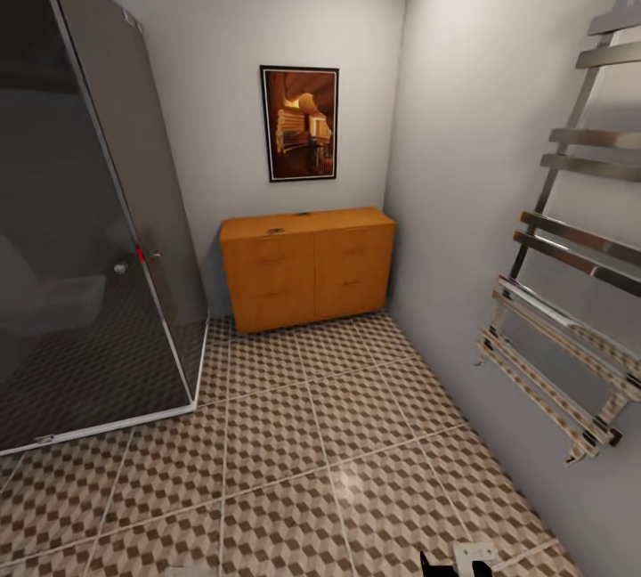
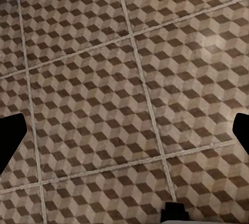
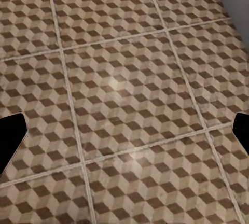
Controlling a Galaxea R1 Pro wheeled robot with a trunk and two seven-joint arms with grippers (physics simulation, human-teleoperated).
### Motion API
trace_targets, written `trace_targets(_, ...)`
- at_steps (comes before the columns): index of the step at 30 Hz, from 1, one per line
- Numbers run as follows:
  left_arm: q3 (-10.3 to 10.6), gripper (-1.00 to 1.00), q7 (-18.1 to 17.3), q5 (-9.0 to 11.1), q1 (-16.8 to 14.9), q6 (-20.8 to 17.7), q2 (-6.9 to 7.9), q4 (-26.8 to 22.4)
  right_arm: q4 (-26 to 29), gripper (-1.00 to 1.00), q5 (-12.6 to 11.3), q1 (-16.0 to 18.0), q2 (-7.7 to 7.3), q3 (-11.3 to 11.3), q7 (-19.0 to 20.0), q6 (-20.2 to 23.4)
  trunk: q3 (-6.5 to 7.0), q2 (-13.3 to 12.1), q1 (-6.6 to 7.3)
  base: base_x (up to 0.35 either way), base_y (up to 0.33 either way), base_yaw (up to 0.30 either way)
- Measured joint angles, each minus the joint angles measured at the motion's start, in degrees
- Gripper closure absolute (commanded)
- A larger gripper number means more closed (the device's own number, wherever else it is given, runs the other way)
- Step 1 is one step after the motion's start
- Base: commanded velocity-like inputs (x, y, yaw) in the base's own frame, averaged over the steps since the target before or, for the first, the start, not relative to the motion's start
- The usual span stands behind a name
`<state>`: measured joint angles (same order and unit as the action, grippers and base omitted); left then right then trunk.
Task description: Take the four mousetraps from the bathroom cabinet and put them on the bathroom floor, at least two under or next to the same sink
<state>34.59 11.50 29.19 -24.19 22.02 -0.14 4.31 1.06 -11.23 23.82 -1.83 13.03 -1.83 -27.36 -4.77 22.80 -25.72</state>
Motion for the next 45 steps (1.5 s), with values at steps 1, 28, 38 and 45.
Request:
trace_targets(1,0.0,-1.00,0.0,0.0,0.0,0.0,0.00,0.0,0.0,-1.00,0.0,0.0,-0.01,0.0,0.0,0.0,0.00,0.0,0.00,0.308,0.096,0.014)
trace_targets(28,0.0,-1.00,0.0,0.0,0.0,0.0,0.00,0.0,-0.1,-1.00,0.1,0.0,-0.53,0.0,0.1,0.0,0.00,0.0,0.00,0.306,0.037,0.002)
trace_targets(38,0.0,-1.00,0.0,0.0,0.0,0.1,0.00,0.0,-0.1,-1.00,0.1,0.0,-0.54,0.0,0.2,0.0,0.00,0.0,0.00,0.310,0.000,0.000)
trace_targets(45,0.0,-1.00,0.0,0.0,0.0,0.1,0.00,0.0,-0.1,-1.00,0.1,0.0,-0.54,0.0,0.2,0.0,0.00,0.0,0.00,0.327,0.000,0.000)
